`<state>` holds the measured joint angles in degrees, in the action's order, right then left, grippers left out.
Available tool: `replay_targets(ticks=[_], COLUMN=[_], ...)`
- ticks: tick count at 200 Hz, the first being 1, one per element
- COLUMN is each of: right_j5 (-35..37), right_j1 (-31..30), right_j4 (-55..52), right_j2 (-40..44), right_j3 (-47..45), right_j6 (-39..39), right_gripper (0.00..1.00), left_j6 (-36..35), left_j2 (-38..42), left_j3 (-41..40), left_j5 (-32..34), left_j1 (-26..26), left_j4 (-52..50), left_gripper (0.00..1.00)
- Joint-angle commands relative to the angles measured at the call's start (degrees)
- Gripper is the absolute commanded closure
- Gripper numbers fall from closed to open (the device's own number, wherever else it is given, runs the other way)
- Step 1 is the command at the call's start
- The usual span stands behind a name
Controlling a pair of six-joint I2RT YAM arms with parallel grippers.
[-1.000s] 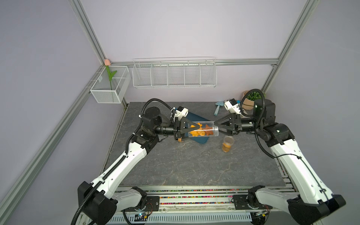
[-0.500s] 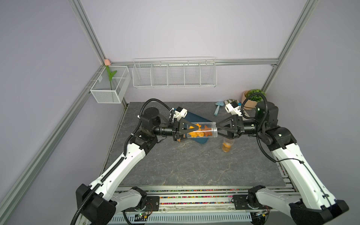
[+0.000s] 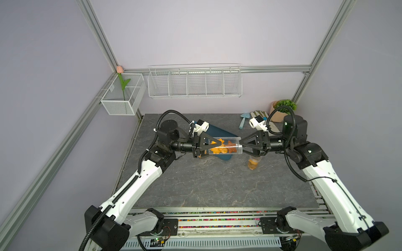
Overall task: Pour the cookies out of the jar
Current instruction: Unscrew the lid from the jar.
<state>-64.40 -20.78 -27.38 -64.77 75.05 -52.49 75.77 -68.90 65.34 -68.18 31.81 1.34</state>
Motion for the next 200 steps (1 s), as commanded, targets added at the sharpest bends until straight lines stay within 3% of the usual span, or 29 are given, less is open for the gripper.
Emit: replay_targets(ticks=[1,103,200], right_j5=[-2.6,-2.1,-1.4], right_j1=[-0.5,-0.7,-0.8], right_j4=[1.6,3.1,2.8], right_j2=[0.4,-0.3,-0.6], right_j3=[-1.2,-1.8,-1.9], right_j6=[-1.7,-1.5,3.6], right_gripper=[0.16,0.28,0.3], left_j6=[-0.4,-0.4,0.3], left_j2=[0.0,-0.7,0.0], left_j3=[0.7,0.7,-0.2], left_j5=[-0.3,-0.1,0.0], left_j1=[-0.4,-0.4,-0.4], left_j4=[0.7,0.7,1.0], left_gripper=[0.46,0.46,0.46])
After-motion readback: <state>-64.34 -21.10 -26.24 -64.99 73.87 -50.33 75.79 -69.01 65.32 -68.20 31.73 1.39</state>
